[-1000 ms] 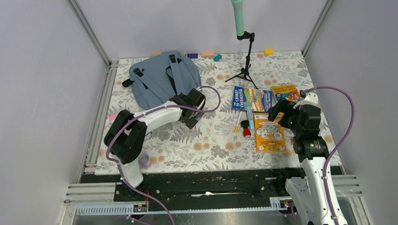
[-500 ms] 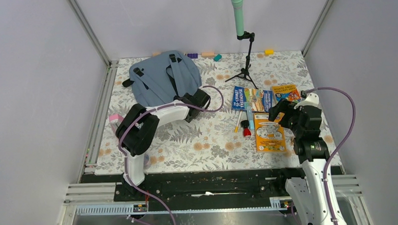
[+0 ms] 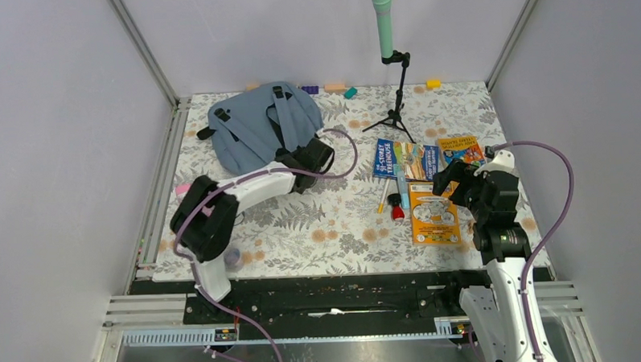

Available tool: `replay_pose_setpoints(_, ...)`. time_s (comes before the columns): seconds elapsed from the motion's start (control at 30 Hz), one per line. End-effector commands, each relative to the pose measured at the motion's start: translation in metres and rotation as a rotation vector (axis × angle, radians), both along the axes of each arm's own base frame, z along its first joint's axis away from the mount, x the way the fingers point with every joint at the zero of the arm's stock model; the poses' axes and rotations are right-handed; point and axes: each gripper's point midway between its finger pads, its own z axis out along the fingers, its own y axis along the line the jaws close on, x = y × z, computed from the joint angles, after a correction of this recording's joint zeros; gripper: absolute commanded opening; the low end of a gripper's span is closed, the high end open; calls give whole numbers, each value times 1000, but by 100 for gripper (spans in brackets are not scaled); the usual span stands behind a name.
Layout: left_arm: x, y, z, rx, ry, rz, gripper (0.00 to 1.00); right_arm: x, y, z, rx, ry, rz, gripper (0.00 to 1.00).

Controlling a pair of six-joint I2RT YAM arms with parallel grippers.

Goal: Pack the student bag
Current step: Pick up the student bag at the center of the board, then place the student bag at the center of the board.

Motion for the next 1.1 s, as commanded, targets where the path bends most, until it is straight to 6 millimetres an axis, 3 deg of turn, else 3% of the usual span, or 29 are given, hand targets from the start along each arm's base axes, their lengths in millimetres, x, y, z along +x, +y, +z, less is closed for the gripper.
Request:
replay_pose_setpoints(0.0,16,-16,116,-261,-254,8,0,4,5,16,5,-55,31,100)
replay_pose_setpoints(0.13,1,-28,188,-465,-327,-54,0,6,17,18,36,-56,91,100)
replay_pose_setpoints(0.3,-17,-40,268,-656,-396,-148,0,9,46,30,126,-66,230,100)
replay_pose_setpoints(0.43,-35,-54,315,-829,-415,-217,0,11,67,50,179,-131,322,100)
replay_pose_setpoints(0.63,-58,-64,361,-1008,-427,-283,0,16,107,72,172,-166,430,100)
replay_pose_setpoints(0.83,-79,-69,398,-1143,-428,-343,0,16,170,77,160,-178,563,100)
replay_pose_setpoints(0.97,-96,-71,422,-1216,-428,-399,0,6,209,94,188,-262,643,100)
replay_pose_setpoints(1.07,-107,-72,432,-1246,-413,-436,0,4,221,107,205,-316,653,100)
